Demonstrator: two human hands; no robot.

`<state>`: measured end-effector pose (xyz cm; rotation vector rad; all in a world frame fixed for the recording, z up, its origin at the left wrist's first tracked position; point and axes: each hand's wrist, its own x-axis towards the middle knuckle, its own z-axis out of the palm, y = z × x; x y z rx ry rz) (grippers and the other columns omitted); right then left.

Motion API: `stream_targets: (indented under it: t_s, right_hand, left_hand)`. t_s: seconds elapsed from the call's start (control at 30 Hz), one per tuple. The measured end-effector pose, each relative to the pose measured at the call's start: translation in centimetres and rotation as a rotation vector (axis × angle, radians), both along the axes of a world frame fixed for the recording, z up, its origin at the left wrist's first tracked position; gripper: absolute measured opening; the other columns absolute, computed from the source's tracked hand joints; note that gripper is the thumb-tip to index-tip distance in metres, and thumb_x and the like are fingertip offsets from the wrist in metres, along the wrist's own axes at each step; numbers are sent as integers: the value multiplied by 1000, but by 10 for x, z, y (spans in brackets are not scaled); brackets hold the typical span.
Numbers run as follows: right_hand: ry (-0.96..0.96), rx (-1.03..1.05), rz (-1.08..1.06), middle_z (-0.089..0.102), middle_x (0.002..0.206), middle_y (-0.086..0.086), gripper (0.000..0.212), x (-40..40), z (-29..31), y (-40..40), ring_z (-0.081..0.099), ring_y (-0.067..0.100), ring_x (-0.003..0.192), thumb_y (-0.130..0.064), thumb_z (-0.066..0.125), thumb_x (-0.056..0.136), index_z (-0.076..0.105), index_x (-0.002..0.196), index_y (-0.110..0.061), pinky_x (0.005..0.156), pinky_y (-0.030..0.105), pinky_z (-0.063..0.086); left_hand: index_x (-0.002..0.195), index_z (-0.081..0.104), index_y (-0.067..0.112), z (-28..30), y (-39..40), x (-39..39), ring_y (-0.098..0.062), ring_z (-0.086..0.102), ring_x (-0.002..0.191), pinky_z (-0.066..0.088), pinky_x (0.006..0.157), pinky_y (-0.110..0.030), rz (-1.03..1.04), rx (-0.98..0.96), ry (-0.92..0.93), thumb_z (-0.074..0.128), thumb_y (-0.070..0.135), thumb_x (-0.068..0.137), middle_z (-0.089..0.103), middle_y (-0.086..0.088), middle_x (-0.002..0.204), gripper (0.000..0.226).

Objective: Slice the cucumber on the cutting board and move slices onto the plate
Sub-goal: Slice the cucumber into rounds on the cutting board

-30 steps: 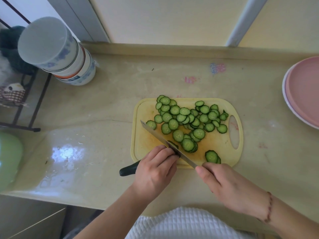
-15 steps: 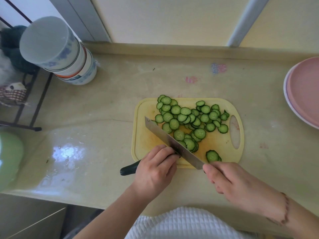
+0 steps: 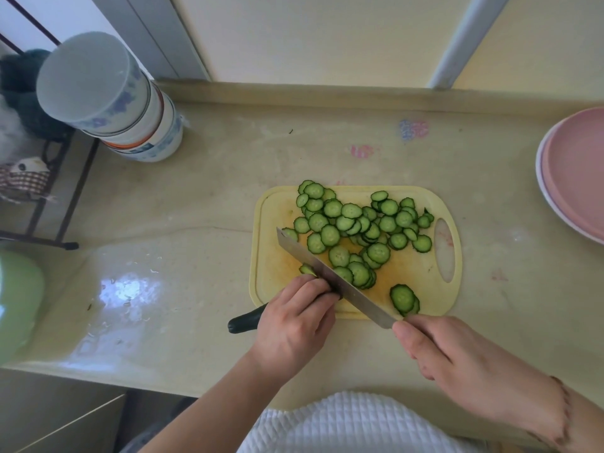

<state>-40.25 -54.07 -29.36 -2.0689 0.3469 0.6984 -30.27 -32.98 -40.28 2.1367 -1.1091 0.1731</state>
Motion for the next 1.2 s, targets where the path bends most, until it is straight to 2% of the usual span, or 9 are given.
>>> stream_targets:
  t_s: [0.1,0.27,0.43,0.53,0.7,0.83,0.93,1.13,1.2]
  right_hand:
    - [10,-5,1,39,56,-3,59,2,-5,3,35,7,51,-66,27,88,44,69,-13,54,37,38]
    - [-13,-58,16,43,54,-1,63,5,-24,13,41,9,49,-68,22,87,47,70,-13,55,36,41]
    - [2,-33,-30,44,55,0,62,3,-29,9,38,9,48,-68,25,88,48,71,-13,56,43,42]
    - [4,-4,-67,39,51,-6,63,4,-29,2,34,10,48,-75,25,84,45,68,-17,49,41,36]
    - [49,147,-190,32,54,-5,64,4,-23,-5,25,10,46,-77,32,80,43,70,-15,44,22,26]
    - [79,251,-250,28,64,6,66,2,-19,-9,20,15,50,-82,38,74,42,71,-16,43,28,20]
    - [86,252,-294,26,65,7,72,-1,-21,-11,20,15,49,-88,41,67,43,71,-16,42,25,19]
    - [96,276,-351,23,65,7,65,-6,-20,-11,18,15,51,-81,43,70,43,68,-16,41,23,20]
    - [88,280,-360,22,64,4,69,-6,-20,-11,18,15,51,-86,44,67,44,67,-17,41,23,20]
  left_hand:
    - [93,76,0,0,0,0,-30,67,93,56,80,-38,-4,0,5,72,0,91,70,-10,99,5]
    - [94,76,1,-1,1,0,-29,67,96,57,85,-36,-6,2,-2,72,1,90,70,-10,100,6]
    - [93,76,1,1,1,0,-30,66,94,56,85,-36,-7,1,4,70,0,90,69,-10,100,7]
    - [92,75,2,1,2,-1,-30,65,92,56,83,-39,-11,12,27,72,-2,87,68,-9,99,7]
    - [94,75,3,16,0,5,-23,64,93,54,84,-33,-5,21,143,70,-2,88,68,-5,100,9]
    - [99,77,8,24,5,39,-20,65,94,55,84,-29,34,148,227,75,-7,83,71,-3,105,22]
    - [105,78,11,27,9,62,-21,69,94,60,82,-33,-37,276,274,80,-4,80,71,-1,108,29]
    - [113,75,12,29,4,88,-28,69,93,61,73,-36,-278,402,166,84,-1,75,69,-6,110,41]
    - [118,73,12,27,1,91,-29,67,90,61,70,-37,-314,425,135,85,-1,74,68,-7,110,47]
